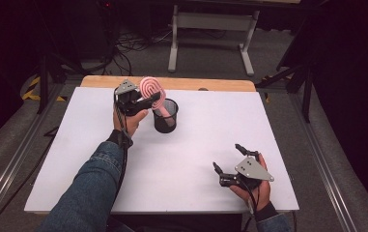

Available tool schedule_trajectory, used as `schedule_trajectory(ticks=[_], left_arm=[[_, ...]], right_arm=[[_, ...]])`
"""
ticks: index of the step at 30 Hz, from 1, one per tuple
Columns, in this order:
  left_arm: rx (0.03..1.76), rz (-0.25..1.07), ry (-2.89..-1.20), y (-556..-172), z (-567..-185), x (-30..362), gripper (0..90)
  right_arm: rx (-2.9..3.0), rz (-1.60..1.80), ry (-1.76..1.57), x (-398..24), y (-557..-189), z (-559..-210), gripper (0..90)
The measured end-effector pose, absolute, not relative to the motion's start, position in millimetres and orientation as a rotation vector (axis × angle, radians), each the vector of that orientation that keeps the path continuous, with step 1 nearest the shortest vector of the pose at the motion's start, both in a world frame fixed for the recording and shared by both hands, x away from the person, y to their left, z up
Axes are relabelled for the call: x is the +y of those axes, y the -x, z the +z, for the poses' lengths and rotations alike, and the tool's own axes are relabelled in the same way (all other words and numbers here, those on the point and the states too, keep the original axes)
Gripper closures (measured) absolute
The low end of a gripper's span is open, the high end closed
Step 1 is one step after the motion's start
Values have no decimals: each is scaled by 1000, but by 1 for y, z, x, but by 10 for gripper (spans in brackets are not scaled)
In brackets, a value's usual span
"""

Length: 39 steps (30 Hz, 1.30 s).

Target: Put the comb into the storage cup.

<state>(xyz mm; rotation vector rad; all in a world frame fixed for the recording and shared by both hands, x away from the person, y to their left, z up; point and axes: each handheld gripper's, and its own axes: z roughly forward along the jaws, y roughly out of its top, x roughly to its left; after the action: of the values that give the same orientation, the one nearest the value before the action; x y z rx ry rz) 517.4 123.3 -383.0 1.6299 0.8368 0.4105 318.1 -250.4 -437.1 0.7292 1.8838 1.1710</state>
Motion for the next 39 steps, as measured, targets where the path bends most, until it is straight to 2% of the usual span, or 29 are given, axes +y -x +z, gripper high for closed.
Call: schedule_trajectory(ticks=[28, 34, 37, 39], left_arm=[[902, 352, -1666, -525, -395, 135, 561], [909, 369, -1666, -523, -392, 138, 509], [911, 367, -1675, -522, -391, 141, 439], [908, 384, -1677, -521, -388, 143, 441]], right_arm=[[1890, 1161, -721, -248, -317, -437, 75], [1892, 1161, -721, -249, -317, -437, 75], [1867, 1161, -724, -249, -316, -436, 81], [1851, 1165, -726, -250, -315, -435, 84]])
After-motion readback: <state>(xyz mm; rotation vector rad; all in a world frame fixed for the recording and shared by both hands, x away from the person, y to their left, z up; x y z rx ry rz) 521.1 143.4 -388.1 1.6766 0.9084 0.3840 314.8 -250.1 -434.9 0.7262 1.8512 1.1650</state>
